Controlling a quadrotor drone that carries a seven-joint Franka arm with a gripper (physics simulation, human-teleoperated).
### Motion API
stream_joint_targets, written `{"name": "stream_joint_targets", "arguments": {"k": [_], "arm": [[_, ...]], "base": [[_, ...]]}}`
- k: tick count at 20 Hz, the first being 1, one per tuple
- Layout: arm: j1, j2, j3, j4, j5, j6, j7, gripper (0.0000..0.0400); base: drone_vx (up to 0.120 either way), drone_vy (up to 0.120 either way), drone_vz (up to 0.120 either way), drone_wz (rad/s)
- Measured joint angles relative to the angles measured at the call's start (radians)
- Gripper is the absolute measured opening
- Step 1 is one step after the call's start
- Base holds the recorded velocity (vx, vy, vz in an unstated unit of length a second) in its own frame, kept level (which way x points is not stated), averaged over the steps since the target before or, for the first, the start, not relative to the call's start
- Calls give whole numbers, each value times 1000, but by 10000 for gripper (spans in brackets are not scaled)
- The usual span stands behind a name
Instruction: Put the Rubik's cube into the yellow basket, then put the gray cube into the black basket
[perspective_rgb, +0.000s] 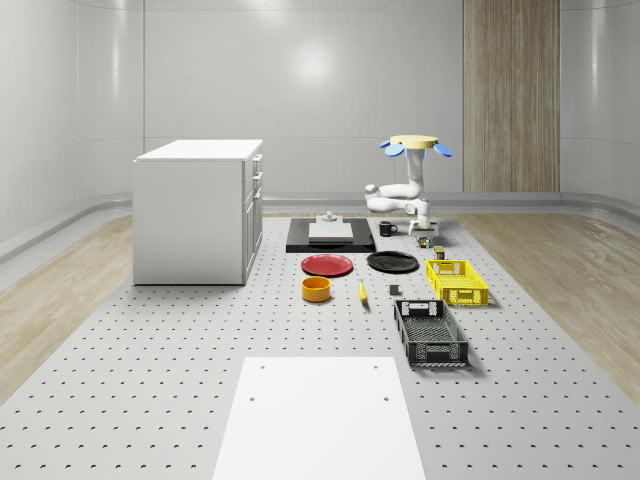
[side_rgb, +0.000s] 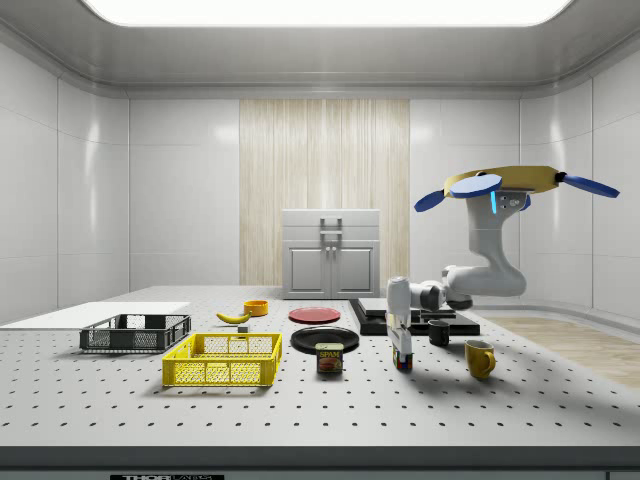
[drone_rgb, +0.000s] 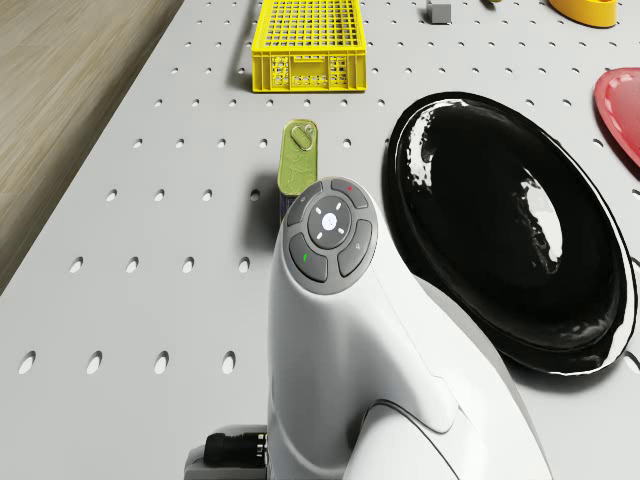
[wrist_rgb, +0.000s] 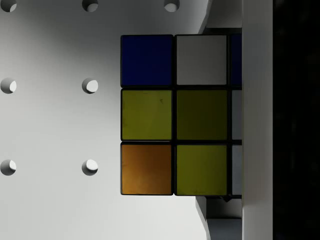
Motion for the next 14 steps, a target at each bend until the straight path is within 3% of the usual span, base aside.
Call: {"name": "stream_joint_targets", "arguments": {"k": [11,12,14], "arm": [[-12,-37,12,2,25,34,64,291],[-6,-39,19,2,34,36,28,289],[75,-32,34,11,59,38,-139,297]], "base": [[0,0,0,0],[0,0,0,0],[0,0,20,0]]}}
